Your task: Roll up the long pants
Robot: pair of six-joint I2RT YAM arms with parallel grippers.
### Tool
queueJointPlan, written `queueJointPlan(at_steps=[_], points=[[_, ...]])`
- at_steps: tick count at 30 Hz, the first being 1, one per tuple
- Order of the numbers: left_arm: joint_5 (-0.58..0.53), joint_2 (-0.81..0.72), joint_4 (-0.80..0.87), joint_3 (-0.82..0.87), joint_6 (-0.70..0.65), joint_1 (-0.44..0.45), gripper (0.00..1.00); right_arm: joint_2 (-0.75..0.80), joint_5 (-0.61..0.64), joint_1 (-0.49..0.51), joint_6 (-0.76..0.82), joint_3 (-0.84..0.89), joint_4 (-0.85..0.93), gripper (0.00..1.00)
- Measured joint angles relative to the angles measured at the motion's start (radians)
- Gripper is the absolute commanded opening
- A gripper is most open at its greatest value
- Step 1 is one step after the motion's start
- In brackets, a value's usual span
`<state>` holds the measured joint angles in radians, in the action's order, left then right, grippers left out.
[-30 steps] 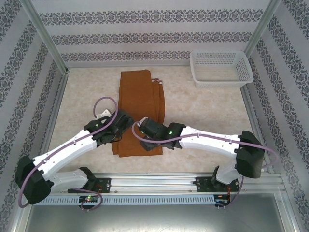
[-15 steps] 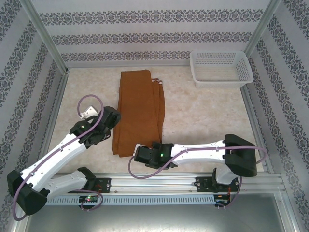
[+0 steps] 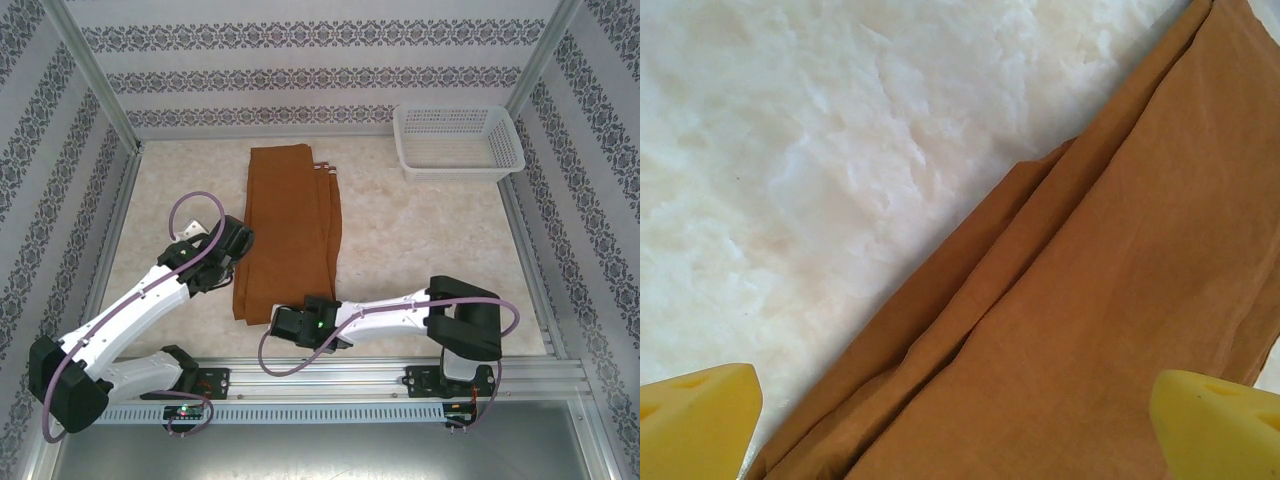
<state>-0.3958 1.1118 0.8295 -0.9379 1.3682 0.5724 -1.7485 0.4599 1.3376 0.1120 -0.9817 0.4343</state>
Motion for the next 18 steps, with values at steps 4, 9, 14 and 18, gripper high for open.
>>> queueJointPlan(at_steps=[4,9,14,18], points=[[0.022,0.008,-0.005,0.014,0.0,-0.012,1.0,-0.01,-0.029,-0.024,0.053,0.022,-0.059,0.21],[0.045,0.01,-0.008,0.034,0.0,-0.026,1.0,-0.014,-0.06,-0.094,0.084,0.021,-0.084,0.0],[0.061,0.01,-0.016,0.05,0.0,-0.031,1.0,-0.005,-0.108,-0.114,0.09,-0.029,-0.014,0.0],[0.076,0.01,-0.032,0.063,0.0,-0.031,1.0,0.013,-0.173,-0.132,0.088,-0.132,0.083,0.0]])
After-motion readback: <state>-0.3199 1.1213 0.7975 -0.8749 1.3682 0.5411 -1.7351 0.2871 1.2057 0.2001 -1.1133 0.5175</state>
